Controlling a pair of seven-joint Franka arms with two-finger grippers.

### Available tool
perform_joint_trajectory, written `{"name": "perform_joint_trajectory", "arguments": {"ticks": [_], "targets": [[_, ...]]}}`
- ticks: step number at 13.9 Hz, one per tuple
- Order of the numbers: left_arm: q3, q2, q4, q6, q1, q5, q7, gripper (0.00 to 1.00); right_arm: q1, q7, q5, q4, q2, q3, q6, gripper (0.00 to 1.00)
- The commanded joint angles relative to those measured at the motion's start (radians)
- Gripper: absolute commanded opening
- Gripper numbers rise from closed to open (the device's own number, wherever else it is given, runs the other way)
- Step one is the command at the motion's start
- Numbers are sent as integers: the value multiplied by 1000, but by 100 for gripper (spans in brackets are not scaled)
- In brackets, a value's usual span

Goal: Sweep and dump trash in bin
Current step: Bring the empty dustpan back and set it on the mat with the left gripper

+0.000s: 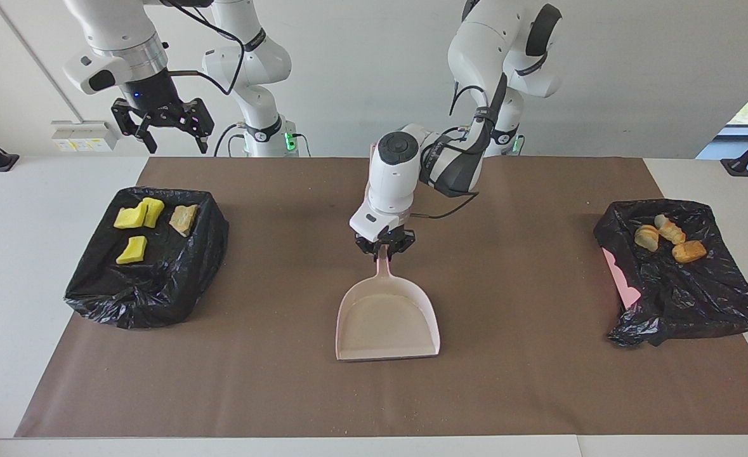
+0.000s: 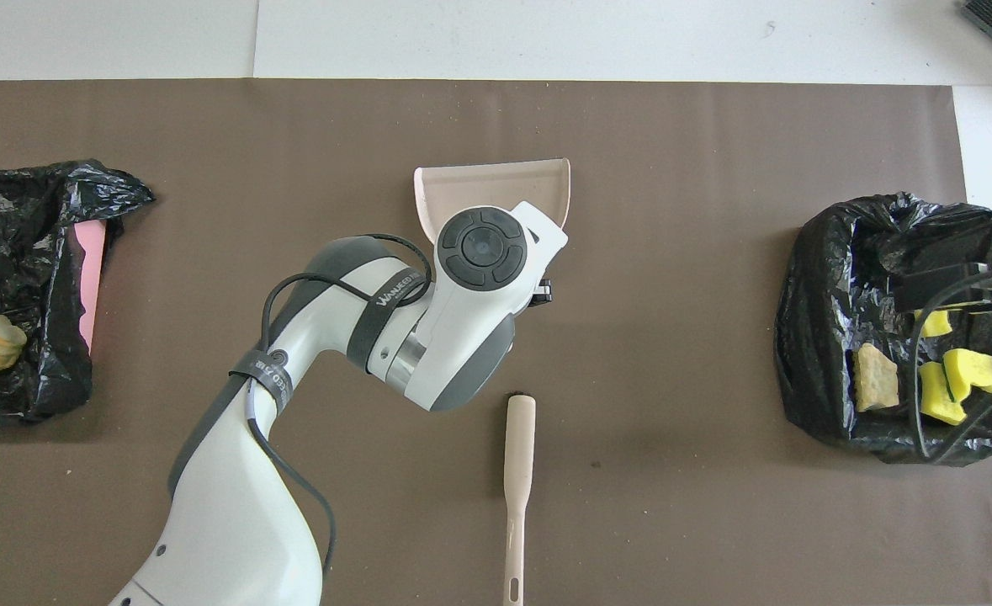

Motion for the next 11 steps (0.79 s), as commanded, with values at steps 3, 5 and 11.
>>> {"name": "perform_joint_trajectory", "arguments": {"ticks": [3,5,11], "targets": [[21,11,45,-26,-4,-13,-10,74,-11,-8,-6,-24,-26,3,-29,100],[22,3,37,-30,-9,-4,-7,100,-12,-11,-6,-30,-33,2,-29,100],[35,-305,-220,-135,114,-3,273,100,-12,-11,-6,-41,-40,0,-28,100]]}}
